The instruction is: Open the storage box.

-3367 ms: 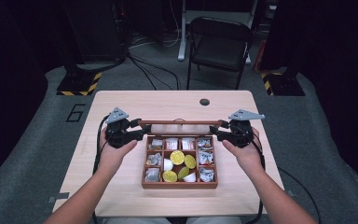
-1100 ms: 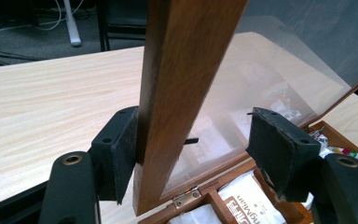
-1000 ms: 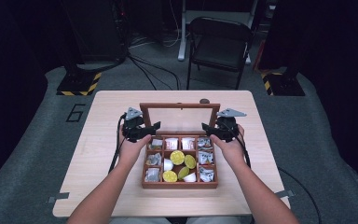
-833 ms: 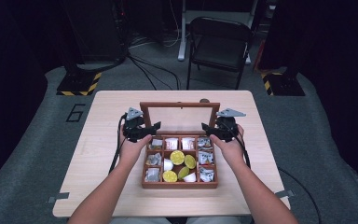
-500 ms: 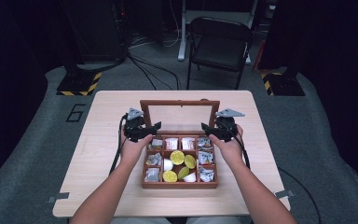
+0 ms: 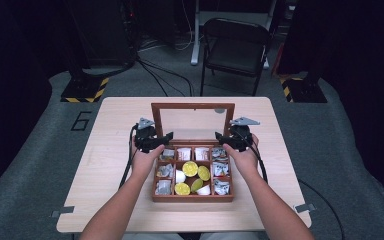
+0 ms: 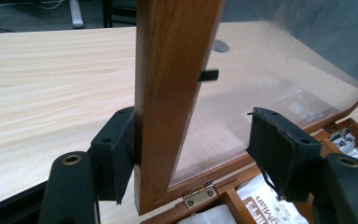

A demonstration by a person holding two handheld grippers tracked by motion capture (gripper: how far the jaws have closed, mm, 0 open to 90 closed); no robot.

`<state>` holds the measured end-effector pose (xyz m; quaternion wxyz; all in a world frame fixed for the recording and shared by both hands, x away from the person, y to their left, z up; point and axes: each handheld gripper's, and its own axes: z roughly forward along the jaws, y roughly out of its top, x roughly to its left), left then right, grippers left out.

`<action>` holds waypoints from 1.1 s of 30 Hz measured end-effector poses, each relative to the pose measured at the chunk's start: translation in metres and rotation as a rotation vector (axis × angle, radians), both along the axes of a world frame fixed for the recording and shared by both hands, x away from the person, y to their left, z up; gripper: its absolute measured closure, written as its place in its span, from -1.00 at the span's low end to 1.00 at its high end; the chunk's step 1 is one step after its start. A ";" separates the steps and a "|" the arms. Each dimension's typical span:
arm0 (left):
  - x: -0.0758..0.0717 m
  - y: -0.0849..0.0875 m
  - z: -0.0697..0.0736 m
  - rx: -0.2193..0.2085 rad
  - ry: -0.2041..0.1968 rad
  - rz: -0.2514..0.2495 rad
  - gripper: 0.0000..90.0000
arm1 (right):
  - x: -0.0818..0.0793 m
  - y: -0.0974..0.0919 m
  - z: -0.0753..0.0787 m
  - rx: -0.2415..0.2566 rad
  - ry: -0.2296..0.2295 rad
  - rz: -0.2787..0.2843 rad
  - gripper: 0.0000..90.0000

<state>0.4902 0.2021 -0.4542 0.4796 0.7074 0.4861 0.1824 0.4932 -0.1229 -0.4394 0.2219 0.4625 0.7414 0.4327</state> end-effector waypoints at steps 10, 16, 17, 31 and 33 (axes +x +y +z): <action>0.003 -0.001 -0.010 0.008 0.010 0.004 -0.24 | 0.004 -0.003 -0.024 0.013 0.032 0.011 -0.09; 0.007 -0.001 -0.012 0.002 -0.001 0.018 -0.21 | 0.010 -0.005 -0.024 0.056 0.052 -0.004 -0.08; 0.007 -0.001 -0.013 0.002 0.006 0.018 -0.21 | 0.011 -0.004 -0.024 0.060 0.053 -0.007 -0.08; 0.009 -0.001 -0.016 0.004 0.026 0.024 -0.21 | 0.014 0.001 -0.024 0.036 0.045 -0.016 -0.08; 0.009 -0.002 -0.017 0.005 0.037 0.024 -0.24 | 0.014 0.001 -0.024 0.035 0.045 -0.016 -0.07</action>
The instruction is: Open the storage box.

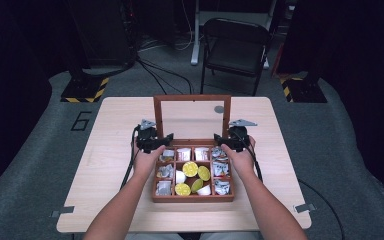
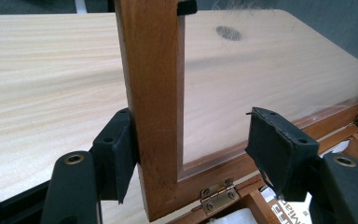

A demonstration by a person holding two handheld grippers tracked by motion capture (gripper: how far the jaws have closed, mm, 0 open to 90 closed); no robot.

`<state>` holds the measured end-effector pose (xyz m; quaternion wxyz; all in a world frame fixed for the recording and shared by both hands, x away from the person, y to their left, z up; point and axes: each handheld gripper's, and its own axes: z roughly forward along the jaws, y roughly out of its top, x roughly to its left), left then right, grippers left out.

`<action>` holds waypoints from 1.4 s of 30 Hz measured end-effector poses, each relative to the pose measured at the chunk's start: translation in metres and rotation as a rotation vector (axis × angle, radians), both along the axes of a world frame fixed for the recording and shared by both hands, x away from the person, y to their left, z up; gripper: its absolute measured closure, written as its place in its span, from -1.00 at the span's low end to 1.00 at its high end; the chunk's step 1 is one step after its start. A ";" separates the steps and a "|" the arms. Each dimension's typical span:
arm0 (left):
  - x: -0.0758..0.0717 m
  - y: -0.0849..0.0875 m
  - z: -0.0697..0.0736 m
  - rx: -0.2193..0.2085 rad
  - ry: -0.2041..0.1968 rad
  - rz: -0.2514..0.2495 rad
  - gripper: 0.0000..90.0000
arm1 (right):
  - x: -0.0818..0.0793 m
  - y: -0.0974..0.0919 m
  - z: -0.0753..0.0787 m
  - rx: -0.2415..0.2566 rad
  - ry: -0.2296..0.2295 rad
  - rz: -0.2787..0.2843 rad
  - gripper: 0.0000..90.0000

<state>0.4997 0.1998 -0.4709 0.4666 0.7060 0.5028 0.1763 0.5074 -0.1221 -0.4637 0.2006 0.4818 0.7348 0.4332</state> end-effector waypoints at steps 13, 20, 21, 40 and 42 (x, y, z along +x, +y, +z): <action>0.003 -0.005 -0.003 -0.014 0.034 0.027 -0.34 | 0.000 0.002 0.000 0.008 0.007 -0.021 -0.09; 0.006 -0.005 -0.004 -0.027 0.043 0.036 -0.30 | 0.003 0.003 -0.001 0.006 0.017 -0.031 -0.10; 0.007 -0.004 -0.005 -0.021 0.044 0.031 -0.30 | 0.003 0.003 -0.002 0.008 0.021 -0.034 -0.10; 0.016 -0.006 -0.008 -0.012 0.081 0.033 -0.31 | 0.010 0.004 -0.003 0.012 0.074 -0.048 -0.14; 0.017 -0.006 -0.008 -0.016 0.083 0.031 -0.32 | 0.011 0.004 -0.003 0.004 0.075 -0.050 -0.14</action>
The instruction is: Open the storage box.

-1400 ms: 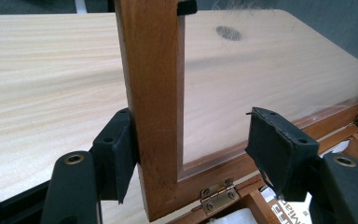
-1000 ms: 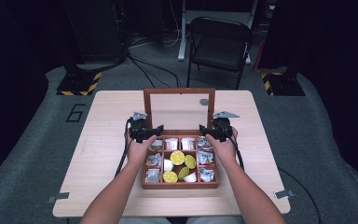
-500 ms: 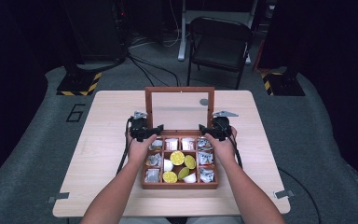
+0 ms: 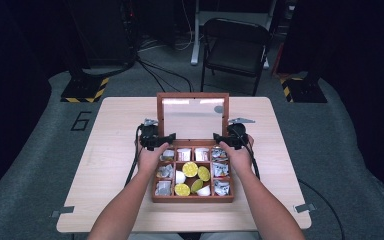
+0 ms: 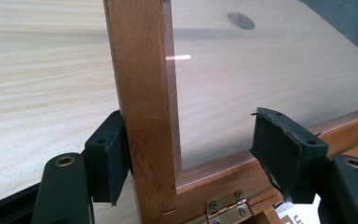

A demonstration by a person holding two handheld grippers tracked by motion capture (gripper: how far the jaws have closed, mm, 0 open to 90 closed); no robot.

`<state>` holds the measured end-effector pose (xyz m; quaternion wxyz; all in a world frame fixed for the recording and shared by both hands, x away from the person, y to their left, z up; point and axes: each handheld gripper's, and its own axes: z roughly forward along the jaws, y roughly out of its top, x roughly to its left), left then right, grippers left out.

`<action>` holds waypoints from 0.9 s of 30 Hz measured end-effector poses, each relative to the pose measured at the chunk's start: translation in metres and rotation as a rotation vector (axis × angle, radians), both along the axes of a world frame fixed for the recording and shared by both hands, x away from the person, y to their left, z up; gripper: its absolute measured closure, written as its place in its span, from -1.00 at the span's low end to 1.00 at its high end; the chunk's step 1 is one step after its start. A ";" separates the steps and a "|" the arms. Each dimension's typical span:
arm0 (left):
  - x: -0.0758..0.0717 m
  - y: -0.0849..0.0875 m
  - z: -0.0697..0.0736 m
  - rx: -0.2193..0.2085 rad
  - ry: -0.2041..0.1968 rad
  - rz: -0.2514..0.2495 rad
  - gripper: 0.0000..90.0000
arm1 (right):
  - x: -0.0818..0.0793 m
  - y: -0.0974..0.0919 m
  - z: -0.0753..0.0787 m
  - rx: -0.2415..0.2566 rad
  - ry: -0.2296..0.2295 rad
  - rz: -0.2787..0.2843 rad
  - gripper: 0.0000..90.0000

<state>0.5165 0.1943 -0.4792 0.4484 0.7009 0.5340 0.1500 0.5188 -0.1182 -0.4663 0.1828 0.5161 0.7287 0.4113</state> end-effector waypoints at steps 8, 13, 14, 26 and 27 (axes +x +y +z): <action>0.003 0.001 -0.002 -0.010 0.015 -0.001 -0.32 | 0.004 0.000 0.000 0.010 0.033 -0.003 -0.15; 0.004 0.001 -0.002 -0.018 0.026 0.004 -0.33 | 0.005 -0.001 -0.001 0.020 0.040 0.000 -0.15; 0.004 0.001 -0.002 -0.018 0.027 0.004 -0.33 | 0.006 -0.002 -0.001 0.018 0.040 -0.001 -0.15; 0.008 0.001 -0.005 -0.033 0.047 0.001 -0.36 | 0.009 -0.003 -0.004 0.037 0.063 0.002 -0.16; 0.009 0.001 -0.005 -0.034 0.049 0.000 -0.37 | 0.009 -0.003 -0.004 0.038 0.064 0.000 -0.16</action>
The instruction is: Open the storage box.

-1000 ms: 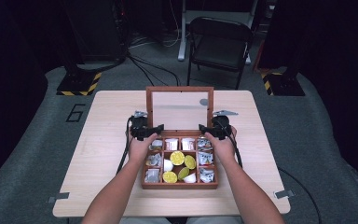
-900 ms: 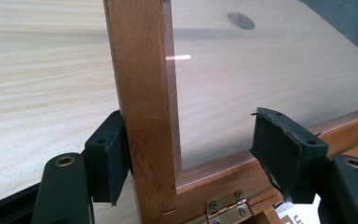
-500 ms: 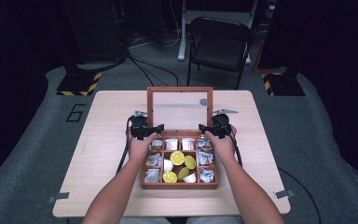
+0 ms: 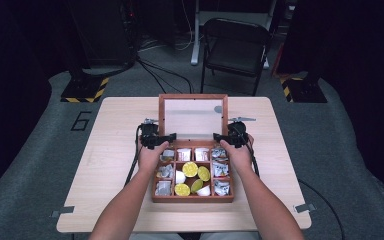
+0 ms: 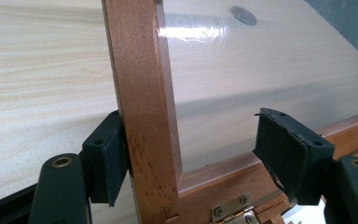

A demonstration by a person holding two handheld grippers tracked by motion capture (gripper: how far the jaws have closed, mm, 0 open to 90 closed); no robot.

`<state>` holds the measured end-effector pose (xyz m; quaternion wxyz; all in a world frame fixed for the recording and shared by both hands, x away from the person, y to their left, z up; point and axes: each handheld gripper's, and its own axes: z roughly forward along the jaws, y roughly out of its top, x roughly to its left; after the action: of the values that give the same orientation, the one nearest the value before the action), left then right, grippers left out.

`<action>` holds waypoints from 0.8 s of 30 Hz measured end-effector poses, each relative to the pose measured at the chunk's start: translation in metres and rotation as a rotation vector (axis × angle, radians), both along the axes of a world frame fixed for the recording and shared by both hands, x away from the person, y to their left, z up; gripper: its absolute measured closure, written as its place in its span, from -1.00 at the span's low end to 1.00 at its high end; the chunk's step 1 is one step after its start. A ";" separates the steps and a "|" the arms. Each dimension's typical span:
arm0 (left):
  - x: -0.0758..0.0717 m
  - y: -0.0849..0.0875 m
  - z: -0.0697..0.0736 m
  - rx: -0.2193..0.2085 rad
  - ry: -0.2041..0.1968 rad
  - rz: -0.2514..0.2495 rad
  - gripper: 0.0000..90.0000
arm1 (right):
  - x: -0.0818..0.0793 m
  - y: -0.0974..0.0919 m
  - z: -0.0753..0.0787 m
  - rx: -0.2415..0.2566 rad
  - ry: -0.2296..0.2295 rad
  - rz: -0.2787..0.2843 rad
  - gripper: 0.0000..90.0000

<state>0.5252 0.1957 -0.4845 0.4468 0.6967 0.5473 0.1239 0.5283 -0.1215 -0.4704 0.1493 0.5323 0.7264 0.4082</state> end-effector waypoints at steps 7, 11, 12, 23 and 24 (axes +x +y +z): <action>0.002 0.000 -0.002 -0.009 0.015 0.000 -0.40 | 0.001 0.001 -0.002 -0.013 0.006 -0.002 -0.22; 0.003 0.001 -0.003 -0.018 0.027 -0.002 -0.40 | 0.002 0.002 -0.002 -0.005 0.022 -0.007 -0.23; 0.003 0.001 -0.004 -0.021 0.029 -0.004 -0.40 | 0.002 0.001 -0.003 -0.001 0.024 -0.009 -0.23; 0.006 0.004 -0.005 -0.032 0.057 -0.026 -0.38 | 0.005 -0.001 -0.005 0.015 0.042 -0.002 -0.23; 0.006 0.005 -0.005 -0.033 0.058 -0.027 -0.38 | 0.005 -0.001 -0.005 0.017 0.043 -0.001 -0.23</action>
<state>0.5312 0.2004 -0.4899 0.4435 0.7000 0.5527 0.0886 0.5331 -0.1223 -0.4756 0.1294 0.5424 0.7258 0.4028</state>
